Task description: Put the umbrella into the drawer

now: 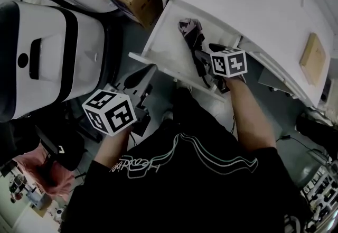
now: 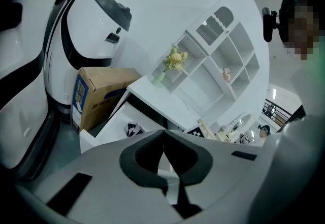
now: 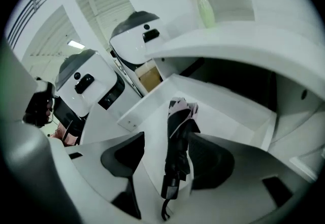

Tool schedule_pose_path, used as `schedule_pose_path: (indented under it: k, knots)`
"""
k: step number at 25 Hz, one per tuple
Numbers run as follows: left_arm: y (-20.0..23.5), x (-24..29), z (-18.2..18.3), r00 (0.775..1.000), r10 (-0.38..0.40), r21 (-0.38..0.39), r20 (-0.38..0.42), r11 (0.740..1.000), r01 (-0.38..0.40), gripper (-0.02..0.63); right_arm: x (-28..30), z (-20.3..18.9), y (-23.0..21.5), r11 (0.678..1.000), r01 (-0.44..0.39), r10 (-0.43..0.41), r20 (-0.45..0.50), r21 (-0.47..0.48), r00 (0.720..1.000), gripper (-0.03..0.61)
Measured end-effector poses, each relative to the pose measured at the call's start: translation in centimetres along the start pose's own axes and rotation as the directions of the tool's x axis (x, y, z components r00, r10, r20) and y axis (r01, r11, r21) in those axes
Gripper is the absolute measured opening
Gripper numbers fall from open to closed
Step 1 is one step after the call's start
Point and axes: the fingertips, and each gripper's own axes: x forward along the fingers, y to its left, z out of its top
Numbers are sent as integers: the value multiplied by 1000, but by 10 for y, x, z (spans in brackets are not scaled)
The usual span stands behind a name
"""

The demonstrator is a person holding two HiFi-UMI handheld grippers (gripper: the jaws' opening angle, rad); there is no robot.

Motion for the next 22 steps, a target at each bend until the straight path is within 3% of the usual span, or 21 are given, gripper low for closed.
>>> schedule_pose_path:
  k: [4, 9, 14, 16, 20, 22]
  knots:
    - [-26, -12, 0, 999, -42, 44, 3, 998, 41, 20, -68, 26, 34, 999, -23, 27, 172, -28, 985, 253]
    - [-66, -34, -3, 995, -99, 111, 14, 989, 97, 20, -155, 39, 92, 991, -84, 114, 332, -105, 936, 253]
    - [-110, -68, -4, 985, -168, 195, 32, 968, 159, 20, -224, 22, 162, 968, -185, 244, 444, -172, 862, 243]
    - [-125, -82, -9, 981, -193, 222, 35, 958, 180, 20, -246, 14, 185, 959, -224, 280, 487, -172, 827, 161]
    - [-159, -112, -18, 967, -251, 266, 49, 936, 229, 20, -284, 3, 228, 932, -327, 356, 580, -158, 733, 101]
    - [-176, -127, -22, 957, -286, 288, 55, 922, 259, 20, -299, -3, 244, 926, -332, 370, 596, -179, 712, 78]
